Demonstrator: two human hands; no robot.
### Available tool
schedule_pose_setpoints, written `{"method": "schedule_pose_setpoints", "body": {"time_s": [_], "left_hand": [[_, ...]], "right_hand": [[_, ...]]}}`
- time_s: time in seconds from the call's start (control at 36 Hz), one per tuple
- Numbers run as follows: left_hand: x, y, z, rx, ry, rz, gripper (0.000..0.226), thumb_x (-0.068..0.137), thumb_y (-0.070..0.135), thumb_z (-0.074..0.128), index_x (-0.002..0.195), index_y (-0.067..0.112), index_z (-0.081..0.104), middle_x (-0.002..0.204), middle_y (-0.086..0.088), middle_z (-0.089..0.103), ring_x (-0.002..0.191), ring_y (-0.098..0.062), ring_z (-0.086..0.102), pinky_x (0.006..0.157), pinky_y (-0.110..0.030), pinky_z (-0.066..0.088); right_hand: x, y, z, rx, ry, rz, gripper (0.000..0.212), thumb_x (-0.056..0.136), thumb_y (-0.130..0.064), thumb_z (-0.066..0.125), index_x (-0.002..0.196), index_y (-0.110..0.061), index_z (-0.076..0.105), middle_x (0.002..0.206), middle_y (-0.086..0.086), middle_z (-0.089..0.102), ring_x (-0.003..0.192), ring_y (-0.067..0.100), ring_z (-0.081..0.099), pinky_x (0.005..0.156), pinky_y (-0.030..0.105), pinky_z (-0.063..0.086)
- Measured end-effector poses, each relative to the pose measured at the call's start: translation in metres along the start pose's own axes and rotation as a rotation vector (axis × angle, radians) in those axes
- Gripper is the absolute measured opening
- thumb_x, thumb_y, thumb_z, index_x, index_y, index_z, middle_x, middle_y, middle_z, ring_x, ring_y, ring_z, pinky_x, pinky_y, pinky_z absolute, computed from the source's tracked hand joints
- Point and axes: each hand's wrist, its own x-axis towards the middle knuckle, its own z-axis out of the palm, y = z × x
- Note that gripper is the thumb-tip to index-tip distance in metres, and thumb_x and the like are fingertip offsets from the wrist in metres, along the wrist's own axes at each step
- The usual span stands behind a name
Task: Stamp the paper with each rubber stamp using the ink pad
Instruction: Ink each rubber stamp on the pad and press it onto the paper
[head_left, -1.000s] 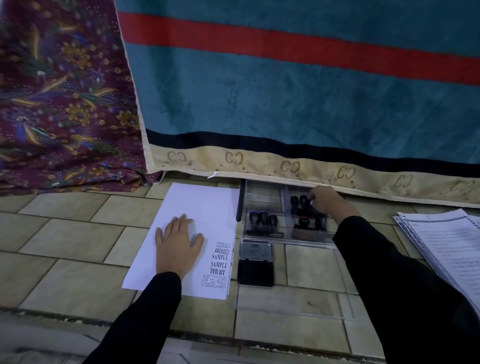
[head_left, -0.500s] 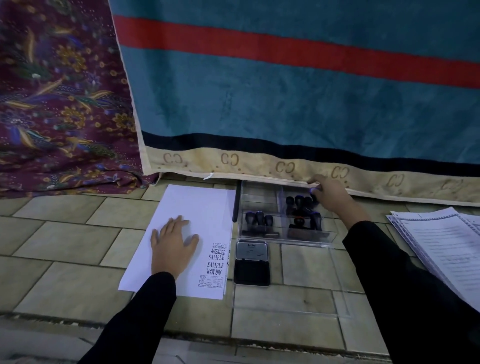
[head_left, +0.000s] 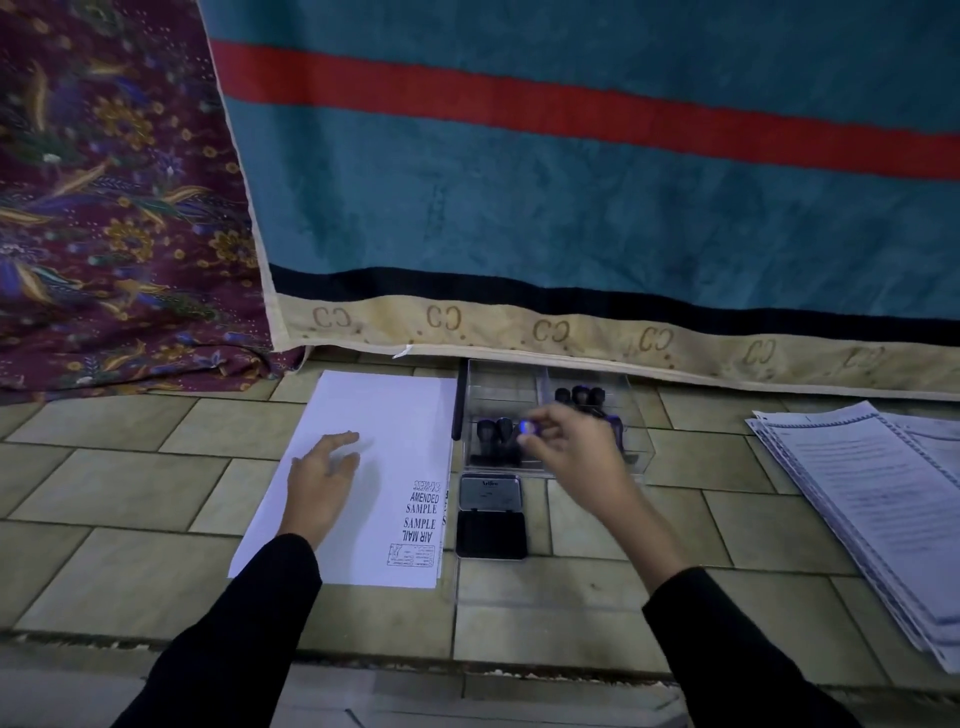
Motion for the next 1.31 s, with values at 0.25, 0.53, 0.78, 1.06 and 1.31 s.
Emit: {"method": "schedule_pose_setpoints", "body": {"time_s": [0.25, 0.53, 0.78, 1.06, 1.31], "left_hand": [[-0.023, 0.006, 0.022, 0.389, -0.064, 0.389, 0.027, 0.096, 0.024, 0.054, 0.122, 0.023, 0.058, 0.142, 0.005, 0.051, 0.144, -0.006, 0.024, 0.121, -0.038, -0.004], [-0.051, 0.014, 0.053, 0.524, -0.399, 0.606, 0.098, 0.061, 0.091, 0.051, 0.141, 0.036, 0.039, 0.148, 0.026, 0.033, 0.140, 0.016, 0.002, 0.120, -0.030, -0.008], [-0.052, 0.012, 0.056, 0.561, -0.370, 0.589, 0.098, 0.059, 0.090, 0.054, 0.140, 0.037, 0.040, 0.147, 0.024, 0.037, 0.135, 0.021, -0.002, 0.118, -0.028, -0.008], [-0.050, 0.009, 0.060, 0.536, -0.356, 0.551, 0.093, 0.059, 0.087, 0.057, 0.137, 0.039, 0.040, 0.145, 0.022, 0.041, 0.139, 0.014, 0.009, 0.121, -0.034, -0.001], [-0.047, 0.010, 0.059, 0.558, -0.365, 0.570, 0.096, 0.057, 0.090, 0.053, 0.137, 0.038, 0.040, 0.145, 0.021, 0.041, 0.140, 0.011, 0.010, 0.122, -0.036, -0.002]], "right_hand": [[-0.036, 0.003, 0.026, -0.116, -0.182, -0.156, 0.020, 0.082, -0.012, 0.067, 0.102, -0.011, 0.068, 0.097, 0.006, 0.067, 0.077, 0.015, 0.067, 0.078, 0.023, 0.056], [-0.043, 0.003, 0.031, -0.212, -0.241, -0.241, 0.030, 0.081, -0.014, 0.069, 0.111, -0.009, 0.065, 0.107, 0.008, 0.066, 0.083, 0.019, 0.067, 0.081, 0.026, 0.054], [-0.044, 0.002, 0.033, -0.278, -0.219, -0.285, 0.024, 0.081, -0.015, 0.069, 0.104, -0.008, 0.067, 0.102, 0.006, 0.066, 0.082, 0.019, 0.065, 0.078, 0.027, 0.054], [-0.039, -0.001, 0.037, -0.339, -0.264, -0.213, 0.016, 0.077, -0.014, 0.069, 0.092, -0.010, 0.066, 0.095, 0.005, 0.067, 0.082, 0.020, 0.063, 0.075, 0.031, 0.053], [-0.034, -0.001, 0.036, -0.340, -0.275, -0.130, 0.018, 0.079, -0.017, 0.071, 0.095, -0.010, 0.065, 0.095, 0.006, 0.069, 0.086, 0.019, 0.063, 0.077, 0.034, 0.055]]}}
